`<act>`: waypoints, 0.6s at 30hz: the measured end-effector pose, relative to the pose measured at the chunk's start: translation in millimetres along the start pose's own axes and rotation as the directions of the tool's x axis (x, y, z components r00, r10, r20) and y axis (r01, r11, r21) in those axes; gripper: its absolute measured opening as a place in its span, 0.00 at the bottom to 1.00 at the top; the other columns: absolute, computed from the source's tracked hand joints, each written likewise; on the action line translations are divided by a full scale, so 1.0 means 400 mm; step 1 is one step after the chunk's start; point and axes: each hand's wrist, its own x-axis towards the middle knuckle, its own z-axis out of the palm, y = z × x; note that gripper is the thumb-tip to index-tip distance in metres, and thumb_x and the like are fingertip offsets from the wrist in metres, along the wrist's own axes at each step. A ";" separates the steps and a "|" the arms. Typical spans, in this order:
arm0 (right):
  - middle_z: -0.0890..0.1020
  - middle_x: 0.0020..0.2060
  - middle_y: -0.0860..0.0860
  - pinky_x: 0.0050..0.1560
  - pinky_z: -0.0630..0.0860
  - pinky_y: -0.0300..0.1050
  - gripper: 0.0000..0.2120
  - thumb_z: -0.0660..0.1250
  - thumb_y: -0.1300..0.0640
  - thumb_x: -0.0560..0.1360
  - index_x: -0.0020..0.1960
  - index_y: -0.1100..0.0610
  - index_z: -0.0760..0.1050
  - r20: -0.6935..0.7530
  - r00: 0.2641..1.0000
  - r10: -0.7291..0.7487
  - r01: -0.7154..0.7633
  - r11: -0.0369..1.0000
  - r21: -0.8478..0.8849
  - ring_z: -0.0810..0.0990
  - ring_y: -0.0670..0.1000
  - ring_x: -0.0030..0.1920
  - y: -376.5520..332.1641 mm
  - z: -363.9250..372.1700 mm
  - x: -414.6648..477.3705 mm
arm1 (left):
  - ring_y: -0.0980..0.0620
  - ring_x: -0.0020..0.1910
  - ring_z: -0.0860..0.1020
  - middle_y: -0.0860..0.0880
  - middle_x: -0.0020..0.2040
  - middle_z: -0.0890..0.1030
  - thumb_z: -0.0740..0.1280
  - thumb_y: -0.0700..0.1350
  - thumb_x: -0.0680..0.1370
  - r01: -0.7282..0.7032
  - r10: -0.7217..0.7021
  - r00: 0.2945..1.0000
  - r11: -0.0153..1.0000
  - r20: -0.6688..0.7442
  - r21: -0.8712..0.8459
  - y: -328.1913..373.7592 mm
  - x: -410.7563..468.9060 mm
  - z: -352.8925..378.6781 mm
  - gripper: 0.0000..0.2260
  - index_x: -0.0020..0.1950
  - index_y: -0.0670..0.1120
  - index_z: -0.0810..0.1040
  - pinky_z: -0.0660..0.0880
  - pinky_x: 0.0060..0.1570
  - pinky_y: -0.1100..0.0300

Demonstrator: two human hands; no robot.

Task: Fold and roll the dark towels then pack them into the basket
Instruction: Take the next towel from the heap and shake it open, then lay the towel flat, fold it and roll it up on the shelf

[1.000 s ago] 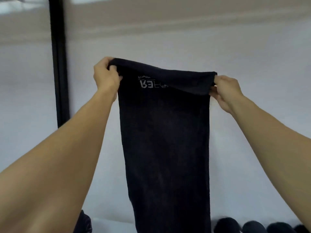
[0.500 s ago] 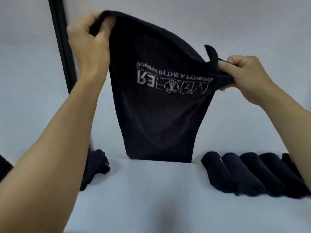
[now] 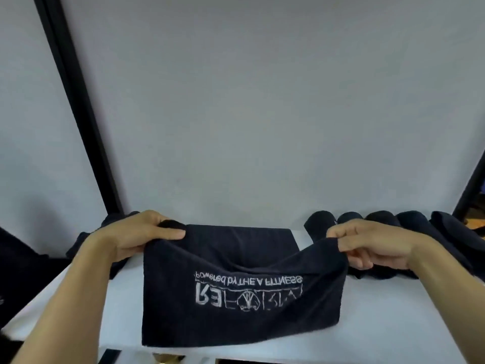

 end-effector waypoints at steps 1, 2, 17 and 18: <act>0.70 0.25 0.55 0.29 0.59 0.41 0.10 0.65 0.61 0.75 0.36 0.61 0.70 -0.058 0.998 -0.003 0.006 0.999 0.043 0.65 0.48 0.24 0.007 -0.007 0.032 | 0.44 0.55 0.82 0.42 0.54 0.84 0.72 0.46 0.74 0.022 -0.022 0.998 1.000 -0.051 -0.006 -0.009 0.029 0.002 0.13 0.55 0.41 0.84 0.75 0.61 0.50; 0.69 0.25 0.54 0.29 0.59 0.40 0.13 0.64 0.62 0.77 0.34 0.59 0.70 -0.140 0.990 0.003 0.007 0.997 0.072 0.65 0.47 0.24 0.010 -0.015 0.066 | 0.45 0.54 0.83 0.43 0.52 0.85 0.72 0.46 0.74 0.034 -0.037 0.991 0.999 -0.132 -0.026 -0.018 0.063 -0.001 0.12 0.54 0.43 0.84 0.76 0.60 0.50; 0.78 0.61 0.49 0.62 0.73 0.49 0.17 0.66 0.55 0.78 0.66 0.51 0.73 -0.520 0.828 -0.211 -0.091 0.864 -0.494 0.77 0.51 0.59 0.129 0.054 0.472 | 0.55 0.61 0.75 0.58 0.60 0.77 0.76 0.57 0.68 -0.073 0.157 0.936 0.962 -0.314 0.265 -0.164 0.366 0.118 0.23 0.61 0.57 0.77 0.70 0.61 0.60; 0.78 0.61 0.45 0.64 0.72 0.47 0.16 0.66 0.51 0.78 0.65 0.49 0.74 -0.435 0.865 -0.251 -0.022 0.846 -0.533 0.76 0.48 0.61 0.145 0.083 0.447 | 0.59 0.63 0.73 0.62 0.62 0.76 0.77 0.60 0.65 -0.095 0.159 0.969 0.947 -0.189 0.308 -0.187 0.323 0.142 0.25 0.60 0.61 0.77 0.68 0.64 0.61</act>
